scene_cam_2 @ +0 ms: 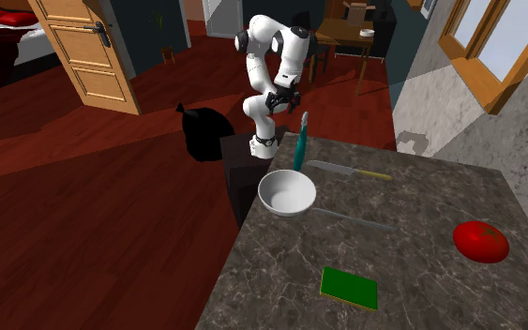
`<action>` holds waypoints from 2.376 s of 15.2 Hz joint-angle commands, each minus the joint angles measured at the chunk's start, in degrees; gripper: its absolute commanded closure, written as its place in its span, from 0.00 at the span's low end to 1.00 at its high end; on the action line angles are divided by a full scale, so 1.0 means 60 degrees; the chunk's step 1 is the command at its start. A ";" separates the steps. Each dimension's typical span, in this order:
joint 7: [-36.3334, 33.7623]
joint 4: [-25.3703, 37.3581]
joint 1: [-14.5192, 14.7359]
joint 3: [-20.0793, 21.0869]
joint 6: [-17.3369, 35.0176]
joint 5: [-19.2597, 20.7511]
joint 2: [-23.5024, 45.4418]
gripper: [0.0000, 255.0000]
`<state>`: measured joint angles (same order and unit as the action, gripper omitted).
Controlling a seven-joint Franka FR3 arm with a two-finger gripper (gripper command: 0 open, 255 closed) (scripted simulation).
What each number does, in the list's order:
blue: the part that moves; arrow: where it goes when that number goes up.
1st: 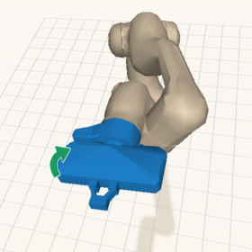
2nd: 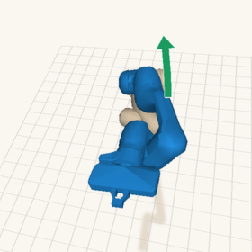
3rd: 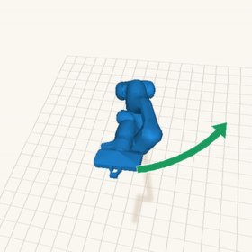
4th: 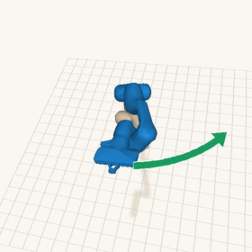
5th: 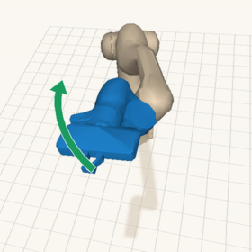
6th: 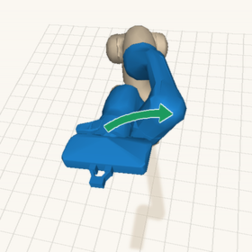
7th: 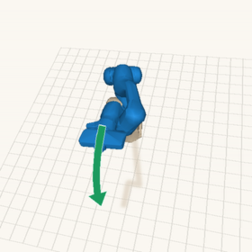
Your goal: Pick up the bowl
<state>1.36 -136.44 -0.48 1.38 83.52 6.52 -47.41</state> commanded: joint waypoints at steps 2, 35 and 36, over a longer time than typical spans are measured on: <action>0.0091 0.0140 -0.0001 -0.0061 0.0251 0.0060 0.0320 0.00; 0.2376 0.6847 0.0059 -0.0827 0.3934 0.0172 0.8895 0.00; 0.2367 0.6772 0.0058 -0.0828 0.4007 0.0175 0.8894 0.00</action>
<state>15.66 -95.16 -0.13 -3.58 106.88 7.55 5.94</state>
